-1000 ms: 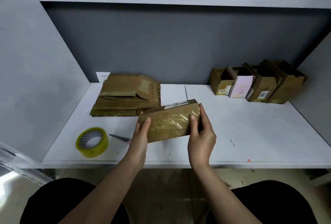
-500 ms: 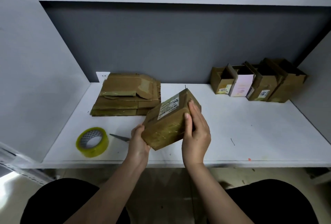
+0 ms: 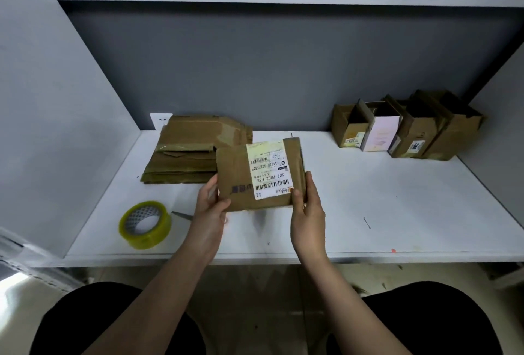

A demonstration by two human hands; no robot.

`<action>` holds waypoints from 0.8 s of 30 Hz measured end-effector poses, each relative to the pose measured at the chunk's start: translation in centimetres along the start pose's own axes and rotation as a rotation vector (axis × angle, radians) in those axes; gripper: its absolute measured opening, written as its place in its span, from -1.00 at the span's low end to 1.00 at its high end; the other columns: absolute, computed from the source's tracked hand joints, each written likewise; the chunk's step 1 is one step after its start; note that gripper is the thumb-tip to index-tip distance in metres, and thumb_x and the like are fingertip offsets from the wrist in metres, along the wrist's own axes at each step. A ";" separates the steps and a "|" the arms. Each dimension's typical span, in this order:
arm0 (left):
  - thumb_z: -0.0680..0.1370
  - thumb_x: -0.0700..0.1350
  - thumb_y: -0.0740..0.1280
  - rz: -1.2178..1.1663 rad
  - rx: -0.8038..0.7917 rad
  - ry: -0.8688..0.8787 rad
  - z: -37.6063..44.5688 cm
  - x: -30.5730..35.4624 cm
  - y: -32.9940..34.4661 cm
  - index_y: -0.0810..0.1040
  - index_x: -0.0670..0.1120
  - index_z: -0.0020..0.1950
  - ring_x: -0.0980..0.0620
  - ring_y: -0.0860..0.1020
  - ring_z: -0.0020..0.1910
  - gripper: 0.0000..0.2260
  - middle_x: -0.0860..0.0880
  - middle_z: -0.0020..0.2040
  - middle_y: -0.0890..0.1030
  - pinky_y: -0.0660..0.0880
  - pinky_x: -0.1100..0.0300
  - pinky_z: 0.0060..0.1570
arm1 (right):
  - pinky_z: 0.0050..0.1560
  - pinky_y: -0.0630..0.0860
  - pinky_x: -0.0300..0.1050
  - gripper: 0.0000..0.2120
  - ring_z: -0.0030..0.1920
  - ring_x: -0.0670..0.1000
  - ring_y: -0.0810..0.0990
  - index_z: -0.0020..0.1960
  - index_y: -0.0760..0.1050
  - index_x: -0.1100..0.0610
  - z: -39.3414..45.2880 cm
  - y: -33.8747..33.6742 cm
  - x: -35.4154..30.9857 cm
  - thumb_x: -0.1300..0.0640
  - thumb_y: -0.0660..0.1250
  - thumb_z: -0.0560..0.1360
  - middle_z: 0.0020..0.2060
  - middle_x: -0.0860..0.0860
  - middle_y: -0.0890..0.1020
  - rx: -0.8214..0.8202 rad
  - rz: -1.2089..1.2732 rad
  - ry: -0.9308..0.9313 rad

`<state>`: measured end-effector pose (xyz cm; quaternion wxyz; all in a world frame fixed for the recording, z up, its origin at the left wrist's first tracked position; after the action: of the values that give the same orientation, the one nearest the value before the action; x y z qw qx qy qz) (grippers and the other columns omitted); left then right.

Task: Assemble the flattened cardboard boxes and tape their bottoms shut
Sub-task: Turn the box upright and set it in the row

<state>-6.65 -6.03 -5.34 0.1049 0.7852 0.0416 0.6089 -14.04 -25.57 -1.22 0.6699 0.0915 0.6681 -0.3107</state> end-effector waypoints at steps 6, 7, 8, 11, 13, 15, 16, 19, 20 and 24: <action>0.60 -0.13 0.26 0.336 -0.019 -0.011 0.7 -0.2 0.7 0.14 0.02 0.42 -0.09 0.42 0.27 -0.55 -0.02 0.38 0.34 0.39 -0.08 0.27 | 0.34 0.43 0.00 -0.33 0.35 -0.07 0.39 0.52 0.08 -0.09 0.7 -0.5 4.9 0.28 0.30 0.55 0.39 -0.05 0.32 -0.119 0.040 0.057; 0.59 -0.11 0.27 0.413 -0.051 -0.014 0.8 -0.6 1.1 0.12 0.04 0.45 -0.06 0.39 0.29 -0.50 -0.01 0.38 0.30 0.38 -0.08 0.30 | 0.34 0.43 0.02 -0.29 0.32 -0.08 0.37 0.52 0.09 -0.07 0.8 -0.6 5.6 0.33 0.32 0.52 0.37 -0.01 0.29 -0.150 0.000 0.076; 0.58 -0.08 0.28 0.510 -0.086 -0.027 0.9 -1.2 1.4 0.11 0.07 0.48 -0.06 0.36 0.32 -0.47 -0.02 0.39 0.26 0.36 -0.08 0.33 | 0.35 0.41 0.02 -0.26 0.31 -0.07 0.35 0.53 0.09 -0.05 1.0 -0.7 6.2 0.35 0.34 0.50 0.34 0.02 0.27 -0.176 -0.025 0.098; 0.58 -0.09 0.28 0.595 -0.207 -0.058 0.6 -2.8 2.9 0.08 0.11 0.51 -0.07 0.27 0.42 -0.43 0.00 0.43 0.22 0.30 0.05 0.33 | 0.40 0.35 0.05 -0.24 0.34 0.00 0.35 0.52 0.10 -0.05 1.3 -1.2 7.6 0.29 0.39 0.48 0.30 0.02 0.28 -0.231 0.004 0.148; 0.59 -0.12 0.27 0.599 -0.257 -0.083 0.4 -3.5 3.8 0.05 0.09 0.53 -0.04 0.22 0.45 -0.41 0.04 0.46 0.22 0.25 0.16 0.26 | 0.43 0.30 0.03 -0.25 0.41 0.02 0.30 0.53 0.06 -0.05 1.0 -1.2 8.2 0.22 0.39 0.50 0.40 0.01 0.28 -0.269 0.014 0.149; 0.58 -0.17 0.29 0.651 -0.259 -0.115 0.3 -4.1 3.9 -0.01 0.07 0.55 -0.02 0.29 0.39 -0.35 0.02 0.45 0.26 0.23 0.34 0.13 | 0.42 0.30 -0.05 -0.28 0.44 0.01 0.27 0.52 0.04 -0.04 0.3 -0.9 9.0 0.19 0.37 0.52 0.45 -0.03 0.26 -0.315 0.023 0.178; 0.57 -0.19 0.30 0.683 -0.251 -0.116 0.4 -4.2 4.0 -0.03 0.07 0.54 0.03 0.33 0.30 -0.33 0.02 0.42 0.30 0.23 0.44 0.05 | 0.39 0.31 -0.09 -0.30 0.43 0.01 0.29 0.51 0.04 -0.03 0.0 -0.9 9.4 0.19 0.35 0.53 0.44 -0.03 0.28 -0.322 0.025 0.196; 0.57 -0.19 0.29 0.769 -0.239 -0.075 0.6 -4.1 4.5 0.00 0.07 0.53 0.10 0.30 0.16 -0.35 -0.05 0.41 0.34 0.21 0.51 -0.24 | 0.36 0.27 -0.19 -0.28 0.39 -0.11 0.28 0.53 -0.02 0.00 -0.3 -0.9 10.1 0.23 0.33 0.54 0.43 -0.04 0.29 -0.322 -0.005 0.207; 0.58 -0.21 0.28 0.766 -0.239 -0.069 0.5 -4.1 4.8 0.05 0.06 0.52 0.10 0.28 0.15 -0.39 -0.06 0.43 0.32 0.22 0.56 -0.29 | 0.38 0.24 -0.20 -0.26 0.38 -0.15 0.25 0.54 -0.05 0.01 -0.3 -0.7 10.0 0.23 0.32 0.54 0.45 -0.05 0.26 -0.336 -0.019 0.198; 0.58 -0.17 0.28 0.708 -0.242 -0.104 1.2 -4.6 4.4 0.15 0.15 0.49 -0.03 0.26 0.36 -0.45 -0.02 0.47 0.24 0.10 0.36 0.07 | 0.48 0.17 -0.06 -0.25 0.48 -0.07 0.16 0.55 -0.08 -0.09 0.0 -0.1 10.4 0.12 0.32 0.55 0.50 -0.08 0.17 -0.398 -0.083 0.164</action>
<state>-6.98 -11.33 -9.04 -0.0181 0.7627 -0.3100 0.5673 -14.98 -28.72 -11.04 0.6047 -0.0452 0.7718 -0.1915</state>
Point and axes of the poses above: each hand's wrist, its own z-axis towards the middle knuckle, its own y-axis out of the palm, x = y × z, the point moved 10 cm from there along z, towards the middle knuckle
